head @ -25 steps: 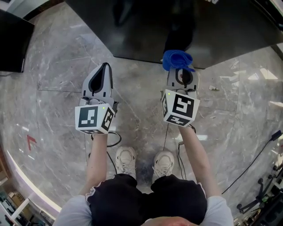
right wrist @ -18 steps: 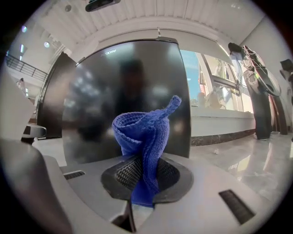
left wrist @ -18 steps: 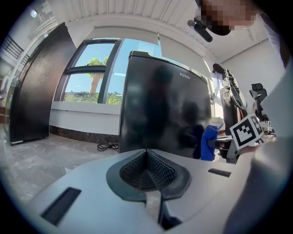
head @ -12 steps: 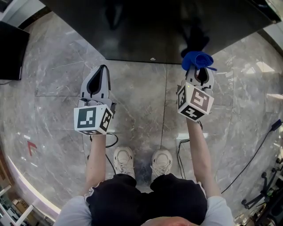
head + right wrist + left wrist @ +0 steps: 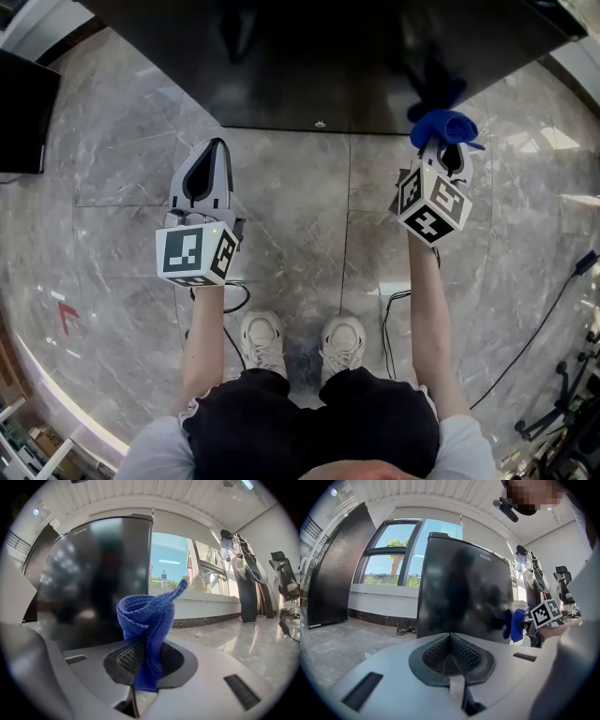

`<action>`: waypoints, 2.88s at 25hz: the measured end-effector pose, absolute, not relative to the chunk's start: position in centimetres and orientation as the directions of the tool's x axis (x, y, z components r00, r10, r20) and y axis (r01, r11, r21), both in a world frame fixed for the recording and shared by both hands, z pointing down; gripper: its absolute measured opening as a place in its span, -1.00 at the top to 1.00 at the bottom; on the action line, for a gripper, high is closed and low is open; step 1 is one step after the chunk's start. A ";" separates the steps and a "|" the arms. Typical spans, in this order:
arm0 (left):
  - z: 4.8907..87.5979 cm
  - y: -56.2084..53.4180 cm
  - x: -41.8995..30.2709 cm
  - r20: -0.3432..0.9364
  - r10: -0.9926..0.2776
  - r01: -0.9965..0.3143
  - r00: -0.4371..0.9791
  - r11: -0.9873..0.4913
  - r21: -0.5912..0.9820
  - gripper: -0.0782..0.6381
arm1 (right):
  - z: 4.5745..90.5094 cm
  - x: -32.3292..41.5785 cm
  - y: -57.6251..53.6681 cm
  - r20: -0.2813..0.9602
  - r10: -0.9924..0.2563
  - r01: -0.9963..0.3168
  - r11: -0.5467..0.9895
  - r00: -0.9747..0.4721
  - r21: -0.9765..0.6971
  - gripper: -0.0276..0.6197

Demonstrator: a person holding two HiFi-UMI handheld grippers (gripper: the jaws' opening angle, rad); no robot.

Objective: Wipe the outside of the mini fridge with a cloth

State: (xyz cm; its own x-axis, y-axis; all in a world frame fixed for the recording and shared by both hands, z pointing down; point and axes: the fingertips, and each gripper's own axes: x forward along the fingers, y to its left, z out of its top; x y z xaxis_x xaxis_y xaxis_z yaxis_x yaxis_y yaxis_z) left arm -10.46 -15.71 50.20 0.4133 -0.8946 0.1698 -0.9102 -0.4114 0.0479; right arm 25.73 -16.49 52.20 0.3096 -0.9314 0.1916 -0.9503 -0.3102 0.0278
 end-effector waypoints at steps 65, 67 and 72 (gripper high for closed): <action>54.8 -15.4 -18.0 0.204 -0.910 -0.933 0.361 -0.354 0.069 0.77 | 59.6 -7.5 -21.3 0.246 -0.917 -0.944 0.330 -0.315 0.023 0.69; 55.0 -15.1 -17.4 0.208 -0.905 -0.929 0.371 -0.358 0.097 0.77 | 59.4 -6.1 -20.9 0.244 -0.923 -0.950 0.312 -0.296 0.028 0.69; 55.1 -14.8 -17.2 0.226 -0.902 -0.930 0.368 -0.351 0.112 0.77 | 59.3 -1.1 -19.8 0.246 -0.945 -0.972 0.231 -0.216 0.035 0.69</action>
State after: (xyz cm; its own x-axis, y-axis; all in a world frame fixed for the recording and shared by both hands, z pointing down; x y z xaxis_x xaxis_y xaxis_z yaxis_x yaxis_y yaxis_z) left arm -17.21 -14.82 55.10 0.3679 -0.9019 0.2264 -0.9296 -0.3510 0.1122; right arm -1.12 -19.80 59.25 -0.2158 -0.9450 0.2456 -0.9723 0.2311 0.0347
